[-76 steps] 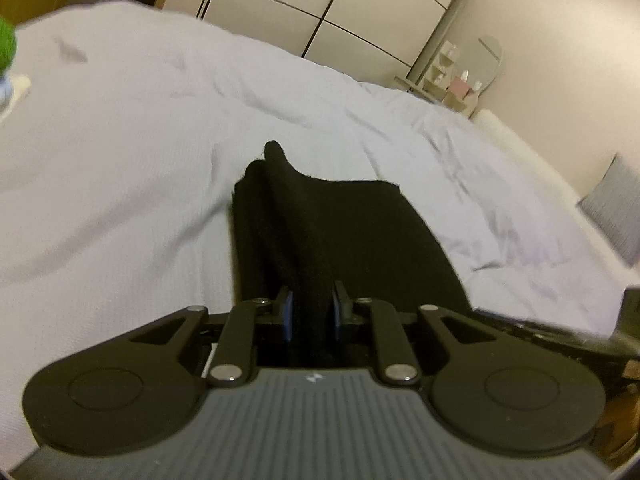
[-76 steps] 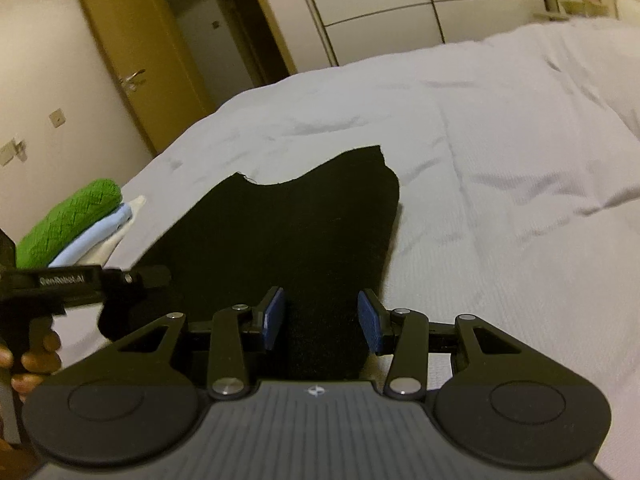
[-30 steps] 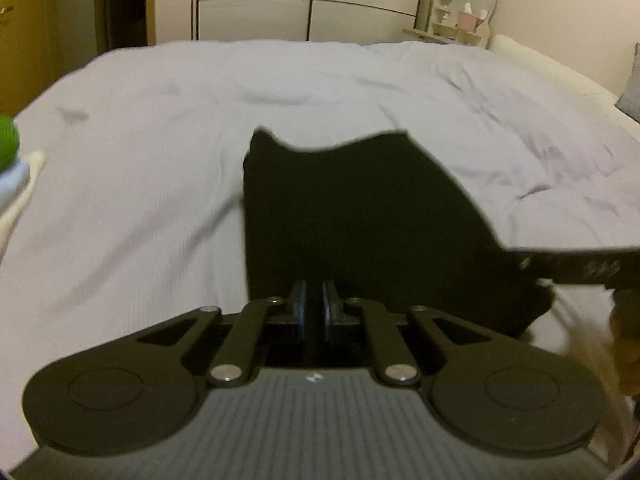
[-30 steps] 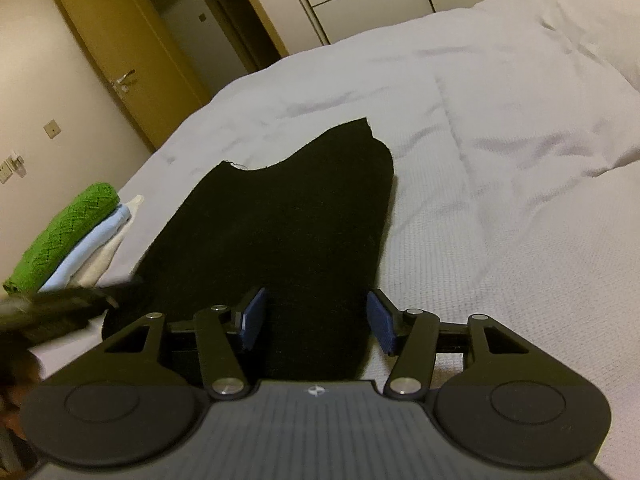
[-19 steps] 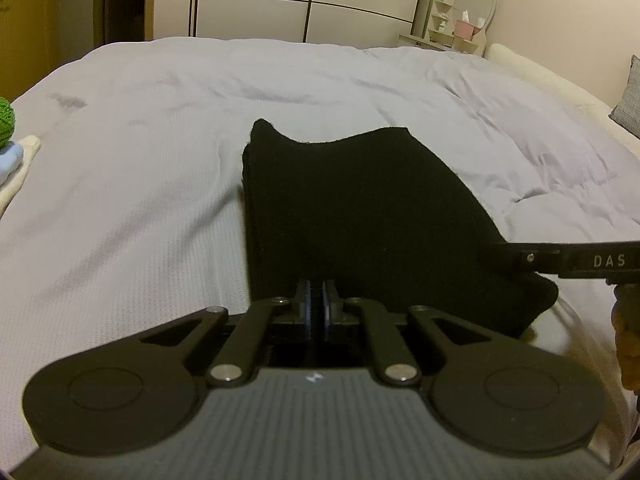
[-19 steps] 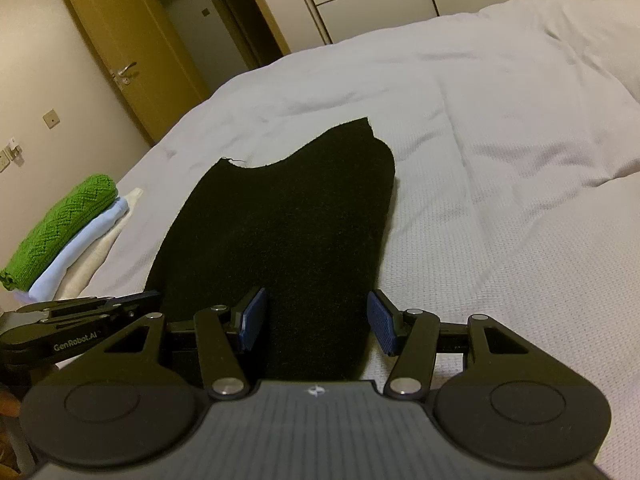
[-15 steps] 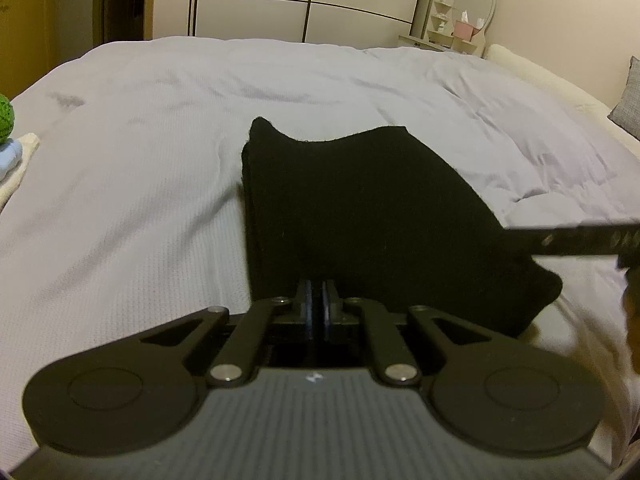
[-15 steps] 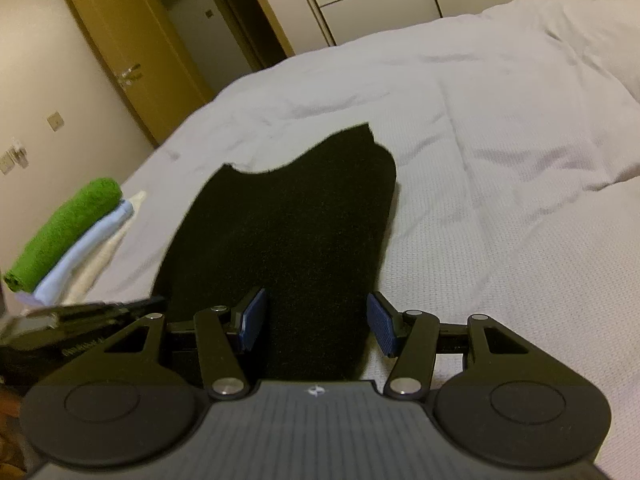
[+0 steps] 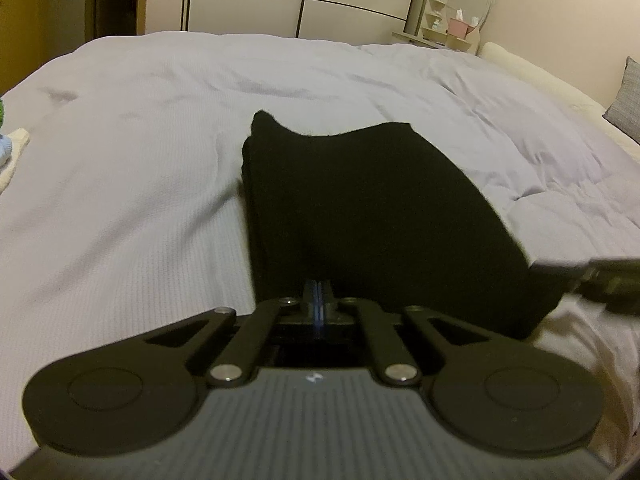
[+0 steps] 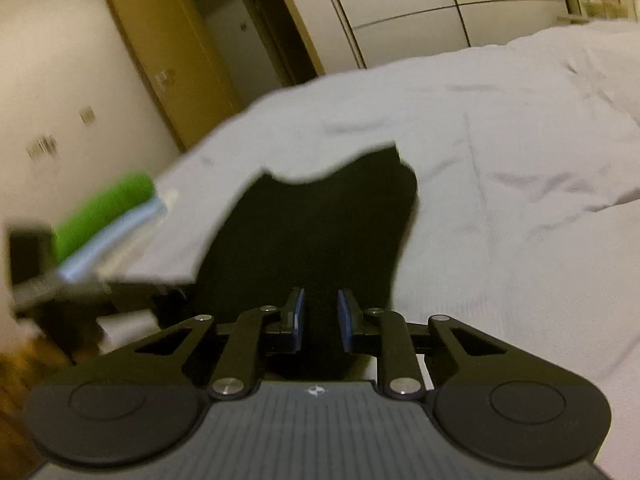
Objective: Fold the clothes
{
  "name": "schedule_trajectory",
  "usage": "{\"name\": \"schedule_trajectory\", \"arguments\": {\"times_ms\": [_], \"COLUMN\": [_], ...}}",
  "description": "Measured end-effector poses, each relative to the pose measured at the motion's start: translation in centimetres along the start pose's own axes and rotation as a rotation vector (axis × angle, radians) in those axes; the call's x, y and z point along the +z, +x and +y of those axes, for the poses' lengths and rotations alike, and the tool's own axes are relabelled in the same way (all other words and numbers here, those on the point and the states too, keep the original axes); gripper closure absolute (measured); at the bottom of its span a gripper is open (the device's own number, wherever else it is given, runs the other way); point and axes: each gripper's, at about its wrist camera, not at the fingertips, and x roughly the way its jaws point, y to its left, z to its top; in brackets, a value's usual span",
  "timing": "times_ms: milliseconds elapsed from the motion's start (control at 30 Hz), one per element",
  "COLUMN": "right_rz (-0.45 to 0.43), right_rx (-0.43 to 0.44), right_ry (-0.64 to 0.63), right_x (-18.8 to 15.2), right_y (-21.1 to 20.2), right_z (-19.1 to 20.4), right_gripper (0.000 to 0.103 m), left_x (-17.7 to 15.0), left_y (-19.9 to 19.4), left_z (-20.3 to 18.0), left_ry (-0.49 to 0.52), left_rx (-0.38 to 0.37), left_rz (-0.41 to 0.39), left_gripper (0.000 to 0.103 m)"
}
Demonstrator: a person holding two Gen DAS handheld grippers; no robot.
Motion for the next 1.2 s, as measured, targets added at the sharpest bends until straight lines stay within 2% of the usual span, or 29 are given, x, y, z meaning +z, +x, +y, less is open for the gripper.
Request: {"name": "schedule_trajectory", "arguments": {"times_ms": [67,133,233,267,300,333,533,700,800,900,1033,1200], "right_rz": [0.035,0.031,0.018,0.016,0.013,0.008,-0.016,-0.035,-0.046,-0.036,-0.026,0.021], "right_rx": [-0.021,-0.058,-0.023,-0.007,0.008,0.023,0.065,0.085,0.064,0.064,0.056,0.01], "right_ry": [-0.073,-0.166,-0.108,-0.075,-0.047,-0.017,0.087,0.199,0.215,0.218,0.188,0.052], "right_x": [-1.0,-1.4,-1.2,-1.1,-1.1,-1.2,-0.4,0.6,0.7,0.7,0.4,-0.5], "right_y": [1.1,0.9,0.1,-0.1,-0.1,-0.2,-0.7,-0.5,-0.4,-0.1,0.2,1.2], "right_z": [1.4,2.5,1.8,1.2,0.9,0.6,-0.5,-2.2,-2.5,-2.4,-1.2,0.3], "right_gripper": [0.08,0.08,0.08,0.08,0.08,0.08,0.078,0.077,0.076,0.075,0.075,0.074], "left_x": [0.2,0.6,0.7,0.5,0.2,-0.3,-3.1,-3.8,-3.2,-2.3,-1.9,-4.8], "left_y": [0.0,-0.8,-4.2,-5.2,-5.9,-6.5,-6.4,-3.8,-3.3,-3.7,-3.0,-2.1], "left_z": [0.3,0.5,1.0,1.2,1.5,1.8,5.4,6.5,6.2,5.5,3.9,3.9], "left_ry": [-0.022,-0.057,-0.128,-0.147,-0.163,-0.187,-0.514,-0.668,-0.649,-0.552,-0.382,-0.41], "left_rx": [-0.006,-0.006,0.009,0.027,0.032,0.025,-0.166,-0.263,-0.246,-0.206,-0.098,-0.075], "left_rz": [0.009,0.004,-0.056,-0.063,-0.064,-0.063,-0.016,-0.006,-0.028,-0.048,-0.026,-0.017], "left_gripper": [0.1,0.1,0.095,0.083,0.076,0.076,0.073,0.078,0.088,0.089,0.089,0.087]}}
